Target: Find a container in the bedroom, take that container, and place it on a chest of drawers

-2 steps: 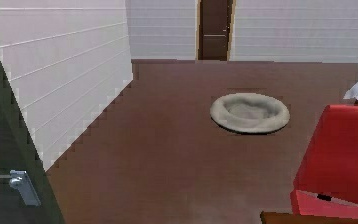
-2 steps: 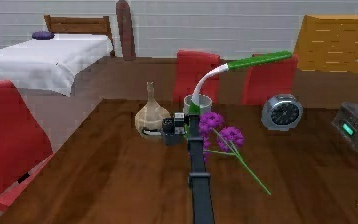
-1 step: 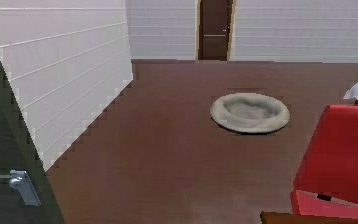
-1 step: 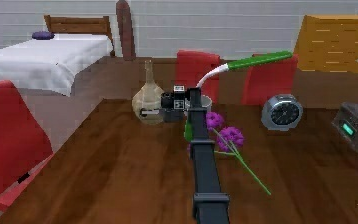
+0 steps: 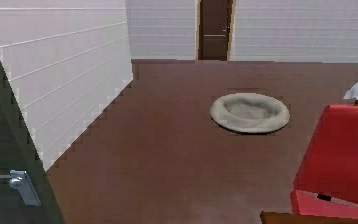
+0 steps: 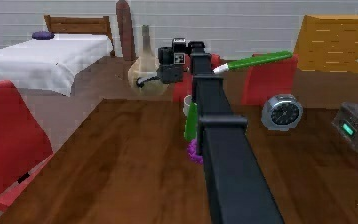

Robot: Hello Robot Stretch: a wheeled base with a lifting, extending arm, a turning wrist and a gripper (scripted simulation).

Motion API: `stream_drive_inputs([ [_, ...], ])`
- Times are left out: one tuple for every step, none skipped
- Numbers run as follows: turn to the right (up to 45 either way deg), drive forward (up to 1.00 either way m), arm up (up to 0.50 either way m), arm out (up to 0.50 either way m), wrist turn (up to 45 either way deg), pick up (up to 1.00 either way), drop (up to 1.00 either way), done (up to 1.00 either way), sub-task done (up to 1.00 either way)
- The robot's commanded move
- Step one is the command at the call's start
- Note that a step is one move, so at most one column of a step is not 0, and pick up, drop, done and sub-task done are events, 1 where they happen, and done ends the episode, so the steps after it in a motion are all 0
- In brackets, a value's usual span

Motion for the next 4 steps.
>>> stream_drive_inputs([
  [0.0,0.0,0.0,0.0,-45.0,0.0,0.0,0.0,0.0],
  [0.0,0.0,0.0,0.0,-45.0,0.0,0.0,0.0,0.0],
  [0.0,0.0,0.0,0.0,-18.0,0.0,0.0,0.0,0.0],
  [0.0,0.0,0.0,-0.44,0.0,0.0,0.0,0.0,0.0],
])
